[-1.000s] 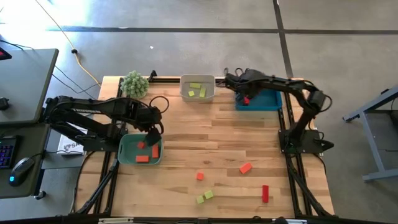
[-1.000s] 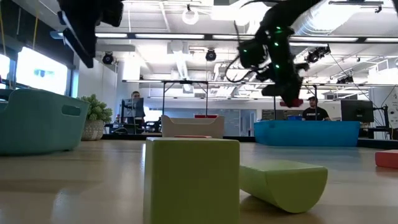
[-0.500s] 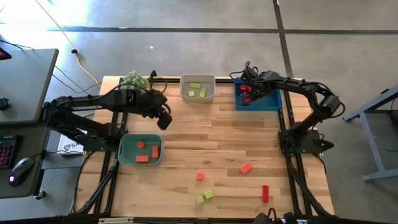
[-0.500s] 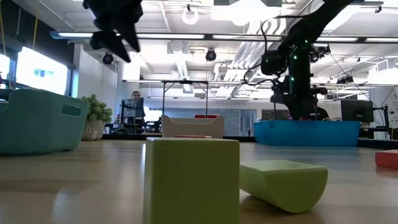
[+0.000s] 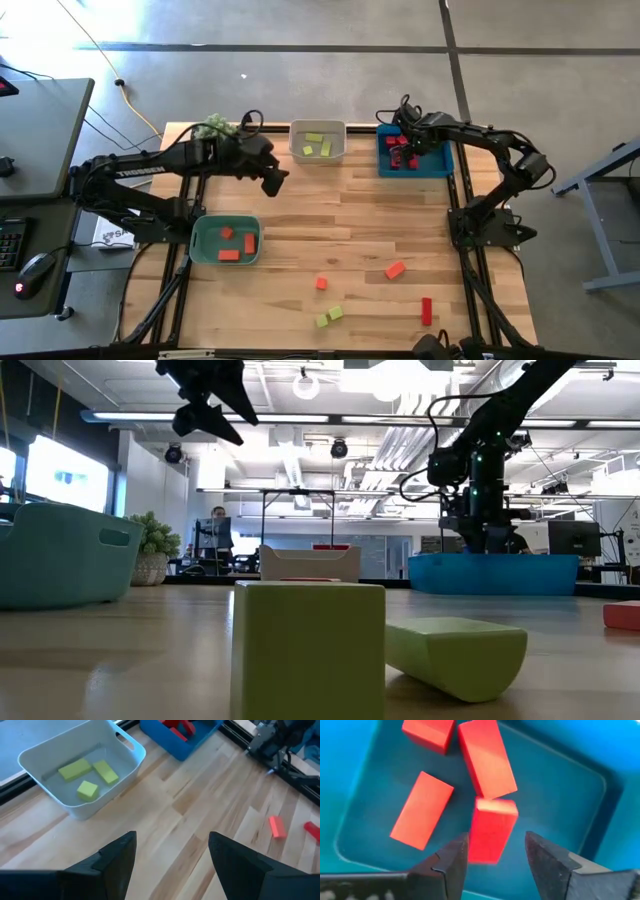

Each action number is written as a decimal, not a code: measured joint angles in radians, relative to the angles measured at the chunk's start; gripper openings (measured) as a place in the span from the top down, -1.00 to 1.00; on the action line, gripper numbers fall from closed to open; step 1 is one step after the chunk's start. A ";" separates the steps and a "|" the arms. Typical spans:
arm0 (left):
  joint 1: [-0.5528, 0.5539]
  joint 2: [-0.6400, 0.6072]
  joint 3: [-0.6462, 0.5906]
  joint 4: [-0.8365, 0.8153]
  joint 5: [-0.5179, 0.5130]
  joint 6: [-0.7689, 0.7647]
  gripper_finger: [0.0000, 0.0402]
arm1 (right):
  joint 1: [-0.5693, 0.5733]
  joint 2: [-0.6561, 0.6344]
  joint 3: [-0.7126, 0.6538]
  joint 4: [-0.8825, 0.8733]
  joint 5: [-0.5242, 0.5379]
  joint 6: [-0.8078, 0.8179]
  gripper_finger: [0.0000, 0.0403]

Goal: Sort & place blocks by color
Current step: Put the red block into the blue bin, then put the orange block into the green bin

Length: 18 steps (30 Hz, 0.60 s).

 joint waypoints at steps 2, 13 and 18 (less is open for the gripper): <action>0.006 0.000 0.000 0.003 0.000 0.000 -0.19 | 0.000 0.000 0.000 0.000 -0.002 -0.001 0.05; 0.007 0.000 0.000 0.038 -0.001 0.037 -0.19 | 0.000 0.000 0.000 0.004 -0.008 -0.025 0.03; 0.003 0.000 0.000 0.105 0.002 0.021 -0.19 | 0.000 0.000 0.000 0.004 -0.050 -0.022 0.03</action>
